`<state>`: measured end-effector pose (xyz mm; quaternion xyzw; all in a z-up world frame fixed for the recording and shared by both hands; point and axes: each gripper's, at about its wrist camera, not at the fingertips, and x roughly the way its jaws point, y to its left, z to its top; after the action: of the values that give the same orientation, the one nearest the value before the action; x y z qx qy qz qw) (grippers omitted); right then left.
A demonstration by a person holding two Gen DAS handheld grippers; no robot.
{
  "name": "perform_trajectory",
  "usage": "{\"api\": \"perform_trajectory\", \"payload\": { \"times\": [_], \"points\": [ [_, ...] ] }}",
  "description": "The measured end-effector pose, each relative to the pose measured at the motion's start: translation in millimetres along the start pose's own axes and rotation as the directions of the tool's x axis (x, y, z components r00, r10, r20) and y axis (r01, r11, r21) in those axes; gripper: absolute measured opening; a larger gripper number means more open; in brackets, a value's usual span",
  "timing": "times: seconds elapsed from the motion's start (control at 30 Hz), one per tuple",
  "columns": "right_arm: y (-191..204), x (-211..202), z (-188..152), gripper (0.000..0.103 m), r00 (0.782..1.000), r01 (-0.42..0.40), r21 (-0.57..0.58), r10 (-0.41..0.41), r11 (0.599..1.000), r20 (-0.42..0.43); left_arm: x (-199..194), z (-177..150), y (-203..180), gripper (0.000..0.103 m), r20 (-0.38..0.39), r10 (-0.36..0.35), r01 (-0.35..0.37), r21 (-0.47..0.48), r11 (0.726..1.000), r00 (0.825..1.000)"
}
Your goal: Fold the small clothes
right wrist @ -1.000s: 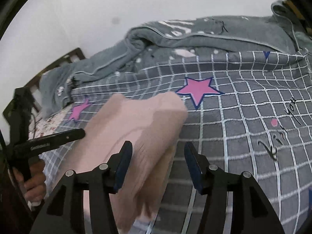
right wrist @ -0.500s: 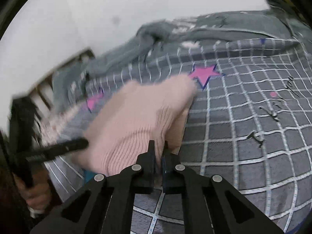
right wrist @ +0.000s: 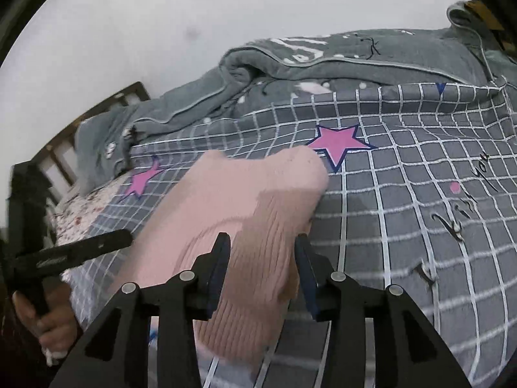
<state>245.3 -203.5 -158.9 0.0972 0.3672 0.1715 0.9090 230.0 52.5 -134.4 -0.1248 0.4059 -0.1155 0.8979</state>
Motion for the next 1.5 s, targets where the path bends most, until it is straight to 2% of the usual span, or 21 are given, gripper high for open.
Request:
{"api": "perform_trajectory", "payload": {
  "times": [0.03, 0.07, 0.17, 0.2, 0.27, 0.33, 0.4, 0.47, 0.53, 0.7, 0.8, 0.97, 1.23, 1.5],
  "points": [
    [-1, 7, 2, 0.028, 1.000, 0.015, 0.011, -0.015, 1.000, -0.019, 1, 2, 0, 0.051, 0.003, 0.001, -0.001, 0.002, 1.000, 1.000],
    [-1, 14, 4, 0.021, 0.999, 0.013, 0.020, -0.012, 1.000, -0.036, 2, 5, -1, 0.051, 0.008, 0.002, -0.002, 0.005, 1.000, 1.000],
    [6, 8, 4, 0.014, 1.000, 0.023, -0.057, -0.023, 0.998, 0.005, 7, 11, 0, 0.051, 0.018, -0.002, 0.002, 0.015, 1.000, 1.000],
    [6, -1, 5, 0.014, 0.998, 0.019, -0.094, -0.014, 0.995, 0.053, 9, 14, 0, 0.051, 0.021, -0.003, 0.003, 0.017, 1.000, 1.000],
    [-4, -8, 8, 0.014, 0.995, -0.015, -0.054, 0.020, 0.998, 0.095, 13, 19, 1, 0.051, 0.027, -0.007, 0.006, 0.019, 1.000, 1.000],
    [-15, 8, 7, 0.014, 1.000, 0.003, 0.005, -0.003, 1.000, 0.030, 20, 27, 1, 0.051, 0.029, -0.014, 0.013, 0.019, 1.000, 0.999],
    [-10, 27, -1, 0.014, 0.996, 0.085, -0.063, -0.087, 0.994, -0.027, 26, 34, 0, 0.051, 0.023, -0.017, 0.016, 0.021, 1.000, 1.000],
    [-2, 24, -1, 0.018, 0.992, 0.127, -0.132, -0.128, 0.983, -0.001, 33, 42, -4, 0.050, 0.024, -0.024, 0.023, 0.042, 0.999, 0.999],
    [0, 18, 5, 0.023, 0.993, 0.120, -0.146, -0.120, 0.982, 0.010, 39, 47, -9, 0.050, 0.024, -0.026, 0.025, 0.061, 0.998, 0.999],
    [-1, 8, 27, 0.025, 0.995, 0.075, -0.106, -0.067, 0.992, 0.075, 59, 61, -20, 0.050, 0.016, -0.042, 0.040, 0.100, 0.994, 0.999],
    [3, 22, 34, 0.024, 0.998, 0.039, -0.103, -0.033, 0.994, 0.057, 73, 66, -21, 0.050, -0.011, -0.045, 0.045, 0.088, 0.995, 0.999],
    [-2, 53, 26, 0.024, 0.996, 0.082, -0.100, -0.084, 0.992, -0.016, 87, 64, -19, 0.050, -0.035, -0.034, 0.037, 0.081, 0.996, 0.999],
    [-2, 65, 24, 0.024, 0.989, 0.136, -0.112, -0.141, 0.984, -0.039, 95, 65, -17, 0.050, -0.053, -0.021, 0.025, 0.074, 0.997, 0.998],
    [-3, 39, 25, 0.028, 0.996, 0.089, -0.067, -0.091, 0.994, -0.018, 72, 52, -17, 0.050, -0.036, -0.023, 0.026, 0.079, 0.997, 0.999]
  ]
}}
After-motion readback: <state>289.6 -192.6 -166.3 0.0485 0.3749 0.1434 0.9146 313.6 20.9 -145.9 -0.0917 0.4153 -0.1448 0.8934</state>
